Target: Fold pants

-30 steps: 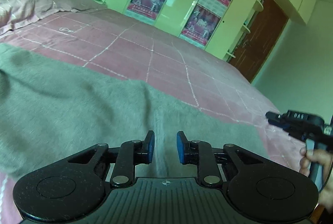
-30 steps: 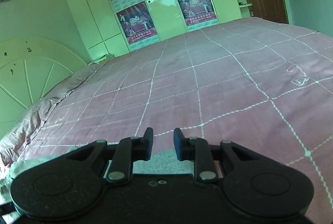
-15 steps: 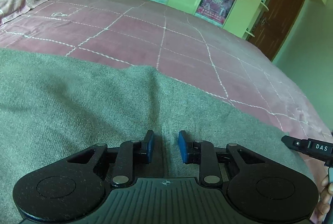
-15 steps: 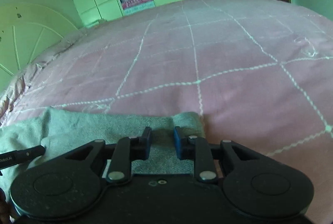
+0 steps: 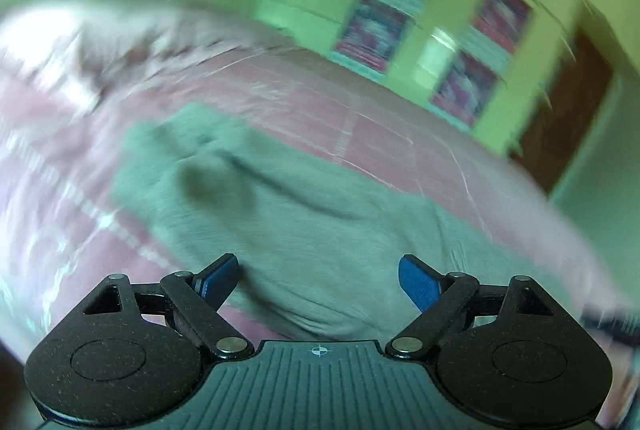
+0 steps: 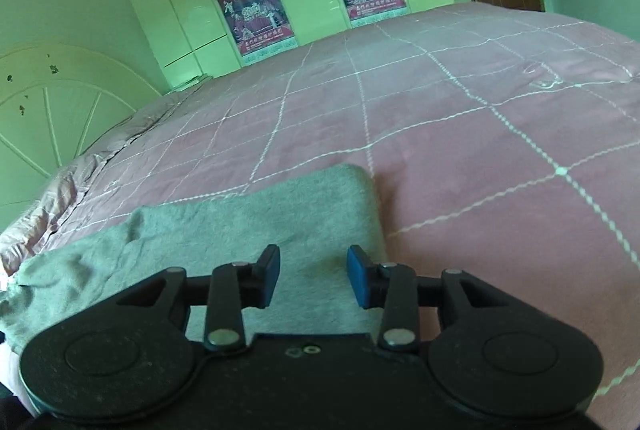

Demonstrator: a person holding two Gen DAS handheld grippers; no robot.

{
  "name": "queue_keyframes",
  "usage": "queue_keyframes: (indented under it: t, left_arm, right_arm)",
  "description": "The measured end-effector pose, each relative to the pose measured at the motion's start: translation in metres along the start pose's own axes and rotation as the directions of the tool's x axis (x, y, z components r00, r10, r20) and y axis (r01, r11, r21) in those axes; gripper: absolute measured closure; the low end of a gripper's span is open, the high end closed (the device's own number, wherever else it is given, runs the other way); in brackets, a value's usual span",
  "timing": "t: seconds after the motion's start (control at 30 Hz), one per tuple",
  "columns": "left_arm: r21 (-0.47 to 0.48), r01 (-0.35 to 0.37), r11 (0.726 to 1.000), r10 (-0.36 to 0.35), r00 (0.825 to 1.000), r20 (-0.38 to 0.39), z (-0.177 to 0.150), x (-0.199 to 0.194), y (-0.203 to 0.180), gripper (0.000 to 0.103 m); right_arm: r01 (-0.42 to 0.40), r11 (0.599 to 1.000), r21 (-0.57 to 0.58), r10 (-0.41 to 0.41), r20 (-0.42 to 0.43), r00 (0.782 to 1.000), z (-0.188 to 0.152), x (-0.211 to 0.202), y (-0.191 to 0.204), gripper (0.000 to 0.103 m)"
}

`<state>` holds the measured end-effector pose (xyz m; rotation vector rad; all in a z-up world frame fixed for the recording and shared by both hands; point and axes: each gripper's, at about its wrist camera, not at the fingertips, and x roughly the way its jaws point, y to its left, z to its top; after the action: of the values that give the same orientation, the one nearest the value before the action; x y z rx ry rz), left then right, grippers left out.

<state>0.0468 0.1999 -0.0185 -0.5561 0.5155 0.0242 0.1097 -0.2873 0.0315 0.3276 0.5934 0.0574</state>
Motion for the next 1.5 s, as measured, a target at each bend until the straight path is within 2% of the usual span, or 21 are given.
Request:
queue_keyframes:
  t: [0.07,0.13,0.2,0.27,0.33,0.43,0.53,0.63,0.7,0.8,0.87,0.9,0.93,1.0,1.07,1.13,1.17,1.27,1.33,1.43,1.5]
  left_arm:
    - [-0.203,0.029,0.979,-0.027,1.0,0.015,0.006,0.013,0.041,0.016]
    - [-0.358,0.135,0.924,-0.128,0.991,0.043,0.007,0.028,0.072,0.016]
    - [-0.458,0.176,0.871,-0.176,0.983,0.045,0.009,0.041,0.095,0.018]
    - [-0.476,0.16,0.865,-0.17,0.985,0.022,0.009,0.042,0.1,0.033]
    - [-0.46,0.161,0.873,-0.169,0.985,0.024,0.004,0.033,0.098,0.033]
    - [-0.494,0.206,0.844,-0.195,0.978,0.075,-0.005,0.019,0.107,0.032]
    - [-0.51,0.161,0.845,-0.143,0.987,0.075,-0.007,0.019,0.12,0.029]
    - [-0.538,0.182,0.823,-0.162,0.983,0.084,-0.007,0.026,0.133,0.028]
    - [-0.514,0.192,0.836,-0.174,0.981,0.084,0.003,0.041,0.138,0.028]
    - [-0.43,0.189,0.883,-0.164,0.982,0.095,0.023,0.065,0.138,0.028]
    - [-0.416,0.184,0.891,-0.15,0.982,0.112,0.031,0.074,0.136,0.028]
    - [-0.41,0.167,0.897,-0.13,0.985,0.116,0.035,0.072,0.134,0.035]
    - [-0.41,0.157,0.898,-0.111,0.985,0.134,0.035,0.067,0.133,0.063]
    - [-0.412,0.182,0.893,-0.115,0.976,0.183,0.033,0.056,0.133,0.063]
    - [-0.377,0.184,0.908,-0.115,0.974,0.196,0.032,0.046,0.128,0.063]
    - [-0.375,0.188,0.908,-0.121,0.973,0.194,0.033,0.04,0.13,0.063]
    - [-0.369,0.187,0.91,-0.124,0.975,0.186,0.034,0.04,0.13,0.063]
    - [-0.351,0.177,0.919,-0.129,0.979,0.158,0.037,0.041,0.133,0.063]
    - [-0.335,0.153,0.93,-0.114,0.984,0.135,0.037,0.043,0.134,0.063]
    - [-0.309,0.151,0.939,-0.113,0.984,0.136,0.04,0.038,0.128,0.063]
    - [-0.262,0.156,0.952,-0.118,0.981,0.156,0.048,0.03,0.113,0.063]
  right_arm:
    - [-0.006,1.0,-0.026,0.006,0.004,1.0,0.0,-0.005,0.008,0.071]
    - [-0.018,0.999,-0.028,0.018,0.005,1.0,0.0,-0.01,0.013,0.068]
    - [-0.016,0.999,-0.037,0.017,0.01,1.0,-0.001,-0.015,0.017,0.063]
    - [-0.013,0.999,-0.043,0.014,0.009,1.0,-0.003,-0.019,0.019,0.063]
    - [-0.007,0.999,-0.048,0.007,0.007,1.0,-0.005,-0.023,0.021,0.063]
    - [0.0,0.999,-0.05,0.0,-0.002,1.0,-0.009,-0.022,0.023,0.063]
    - [-0.002,0.999,-0.05,0.0,-0.027,1.0,-0.012,-0.014,0.028,0.063]
    - [-0.019,0.997,-0.07,0.017,-0.036,0.999,-0.014,-0.011,0.035,0.063]
    - [-0.026,0.997,-0.074,0.023,-0.048,0.999,-0.015,-0.009,0.039,0.063]
    - [-0.04,0.995,-0.095,0.034,-0.063,0.997,-0.018,-0.005,0.049,0.062]
    - [-0.074,0.99,-0.123,0.065,-0.071,0.995,-0.019,-0.003,0.061,0.062]
    - [-0.094,0.985,-0.144,0.084,-0.074,0.994,-0.019,-0.002,0.069,0.062]
    - [-0.115,0.979,-0.171,0.103,-0.078,0.992,-0.02,-0.001,0.08,0.062]
    - [-0.15,0.962,-0.227,0.132,-0.094,0.987,-0.024,0.004,0.101,0.062]
    - [-0.183,0.937,-0.296,0.157,-0.11,0.981,-0.029,0.009,0.123,0.063]
    - [-0.208,0.906,-0.368,0.179,-0.111,0.978,-0.036,0.013,0.144,0.063]
    - [-0.217,0.885,-0.412,0.187,-0.111,0.976,-0.042,0.016,0.155,0.059]
    - [-0.154,0.806,-0.571,0.064,-0.174,0.983,-0.07,0.043,0.178,0.057]
    - [-0.152,0.845,-0.512,0.073,-0.172,0.982,-0.066,0.045,0.174,0.058]
    - [-0.196,0.873,-0.446,0.12,-0.192,0.974,-0.05,0.035,0.168,0.059]
    - [-0.227,0.9,-0.372,0.196,-0.119,0.973,-0.036,0.014,0.152,0.052]
